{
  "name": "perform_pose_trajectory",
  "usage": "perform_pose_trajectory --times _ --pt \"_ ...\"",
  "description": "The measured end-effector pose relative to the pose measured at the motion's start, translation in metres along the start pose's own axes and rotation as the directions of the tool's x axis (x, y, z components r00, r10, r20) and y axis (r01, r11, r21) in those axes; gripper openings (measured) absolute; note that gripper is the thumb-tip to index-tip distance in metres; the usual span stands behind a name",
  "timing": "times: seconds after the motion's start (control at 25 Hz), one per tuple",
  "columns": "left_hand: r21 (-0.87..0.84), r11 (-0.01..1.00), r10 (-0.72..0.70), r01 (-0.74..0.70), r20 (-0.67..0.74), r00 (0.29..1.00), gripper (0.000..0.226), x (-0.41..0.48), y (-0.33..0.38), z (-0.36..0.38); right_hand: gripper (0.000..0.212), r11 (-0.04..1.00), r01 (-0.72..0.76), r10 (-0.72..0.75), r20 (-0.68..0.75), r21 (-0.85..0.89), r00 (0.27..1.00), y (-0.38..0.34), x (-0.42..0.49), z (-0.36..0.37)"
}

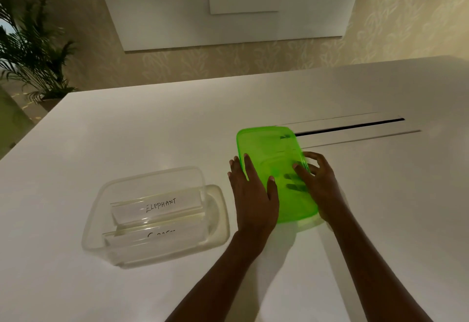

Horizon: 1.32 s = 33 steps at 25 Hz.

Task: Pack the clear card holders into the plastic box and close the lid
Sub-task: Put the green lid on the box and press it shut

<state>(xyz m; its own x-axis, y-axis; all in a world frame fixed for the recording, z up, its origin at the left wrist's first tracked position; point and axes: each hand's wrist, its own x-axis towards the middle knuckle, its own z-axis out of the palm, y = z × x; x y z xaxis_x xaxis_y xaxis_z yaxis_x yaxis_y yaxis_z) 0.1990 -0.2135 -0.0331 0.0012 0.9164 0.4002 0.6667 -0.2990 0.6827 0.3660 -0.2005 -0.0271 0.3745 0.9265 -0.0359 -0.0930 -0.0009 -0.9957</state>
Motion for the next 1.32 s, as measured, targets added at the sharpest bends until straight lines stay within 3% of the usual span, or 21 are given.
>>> perform_pose_trajectory --times 0.08,0.28,0.44,0.56,0.6,0.68,0.8,0.92,1.04,1.12,1.16,1.24,1.32 --pt "-0.027 0.998 0.061 -0.062 -0.049 0.997 0.072 0.003 0.001 -0.022 0.038 0.989 -0.04 0.031 0.065 0.142 0.997 -0.016 -0.008 0.007" --pt "-0.134 0.979 0.136 -0.152 -0.121 0.983 0.074 0.01 -0.012 -0.087 0.027 0.977 -0.012 -0.035 0.212 0.213 0.977 -0.06 -0.038 0.04" --pt "-0.37 0.929 -0.051 0.021 -0.072 0.996 0.069 0.037 -0.033 -0.157 0.024 0.957 0.249 -0.279 0.226 0.153 0.933 -0.099 -0.067 0.086" --pt "-0.649 0.741 -0.211 0.174 0.022 0.977 0.043 0.066 -0.045 -0.21 0.028 0.879 0.477 -0.458 0.243 -0.022 0.855 -0.11 -0.09 0.128" --pt "-0.738 0.625 -0.275 0.254 0.095 0.957 0.038 0.075 -0.049 -0.227 0.029 0.835 0.543 -0.511 0.238 -0.094 0.826 -0.109 -0.096 0.14" --pt "-0.816 0.405 -0.361 0.411 0.271 0.892 0.049 0.089 -0.061 -0.259 0.033 0.694 0.674 -0.631 0.237 -0.252 0.739 -0.106 -0.11 0.16" --pt "-0.808 0.192 -0.321 0.557 0.485 0.814 0.073 0.097 -0.086 -0.301 0.04 0.424 0.808 -0.779 0.291 -0.409 0.555 -0.103 -0.129 0.182" --pt "-0.77 0.099 -0.258 0.63 0.592 0.764 0.066 0.1 -0.111 -0.33 0.04 0.165 0.882 -0.843 0.401 -0.441 0.358 -0.093 -0.143 0.203" --pt "-0.688 0.148 -0.341 0.711 0.639 0.689 0.038 0.098 -0.128 -0.336 0.038 -0.097 0.867 -0.794 0.564 -0.488 0.229 -0.082 -0.155 0.219" --pt "-0.67 0.154 -0.429 0.726 0.617 0.66 0.029 0.095 -0.14 -0.332 0.037 -0.142 0.875 -0.719 0.655 -0.463 0.23 -0.076 -0.158 0.225" --pt "-0.679 0.134 -0.455 0.722 0.605 0.653 0.029 0.093 -0.147 -0.33 0.038 -0.108 0.888 -0.678 0.686 -0.447 0.263 -0.074 -0.159 0.226" --pt "-0.7 0.1 -0.475 0.707 0.591 0.652 0.03 0.089 -0.158 -0.328 0.043 0.112 0.886 -0.628 0.659 -0.449 0.414 -0.071 -0.158 0.228" --pt "-0.709 0.106 -0.474 0.697 0.58 0.662 0.032 0.085 -0.167 -0.326 0.043 0.425 0.782 -0.629 0.471 -0.456 0.618 -0.071 -0.147 0.229"
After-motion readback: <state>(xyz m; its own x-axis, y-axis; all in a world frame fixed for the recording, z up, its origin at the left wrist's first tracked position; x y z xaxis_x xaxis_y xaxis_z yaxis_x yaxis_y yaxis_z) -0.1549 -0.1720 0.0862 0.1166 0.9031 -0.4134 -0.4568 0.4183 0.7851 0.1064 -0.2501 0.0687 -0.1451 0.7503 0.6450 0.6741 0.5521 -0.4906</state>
